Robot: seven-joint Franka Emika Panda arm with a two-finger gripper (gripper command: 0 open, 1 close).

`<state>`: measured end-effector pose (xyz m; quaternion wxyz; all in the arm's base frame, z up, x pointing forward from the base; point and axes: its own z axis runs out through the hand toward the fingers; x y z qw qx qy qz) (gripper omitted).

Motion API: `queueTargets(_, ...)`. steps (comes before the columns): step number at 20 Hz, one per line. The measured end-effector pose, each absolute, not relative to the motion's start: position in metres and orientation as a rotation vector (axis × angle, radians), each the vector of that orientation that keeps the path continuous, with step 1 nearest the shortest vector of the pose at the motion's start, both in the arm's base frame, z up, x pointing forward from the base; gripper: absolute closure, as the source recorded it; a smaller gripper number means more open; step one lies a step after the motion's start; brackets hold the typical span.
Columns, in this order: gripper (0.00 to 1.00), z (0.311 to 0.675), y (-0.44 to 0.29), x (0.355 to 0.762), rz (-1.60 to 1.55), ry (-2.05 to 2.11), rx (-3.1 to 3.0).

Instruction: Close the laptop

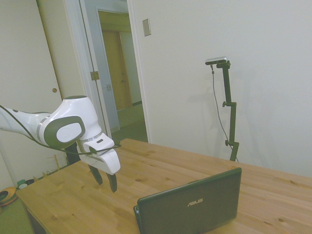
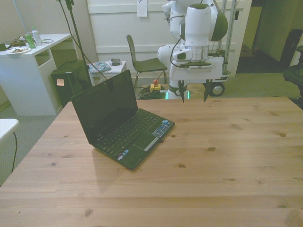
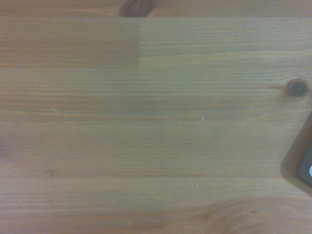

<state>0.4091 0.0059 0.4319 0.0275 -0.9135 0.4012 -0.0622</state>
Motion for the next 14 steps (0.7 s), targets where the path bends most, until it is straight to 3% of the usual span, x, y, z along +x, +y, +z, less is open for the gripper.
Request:
queueTargets(3, 0.00, 0.434, 0.004, 0.410, -0.202, 1.225, -2.834)
queueTargets(7, 0.00, 0.467, 0.003, 0.404, -0.279, 1.251, -2.851)
queueTargets(14, 0.00, 0.523, -0.045, 0.349, -0.334, 1.466, -2.747)
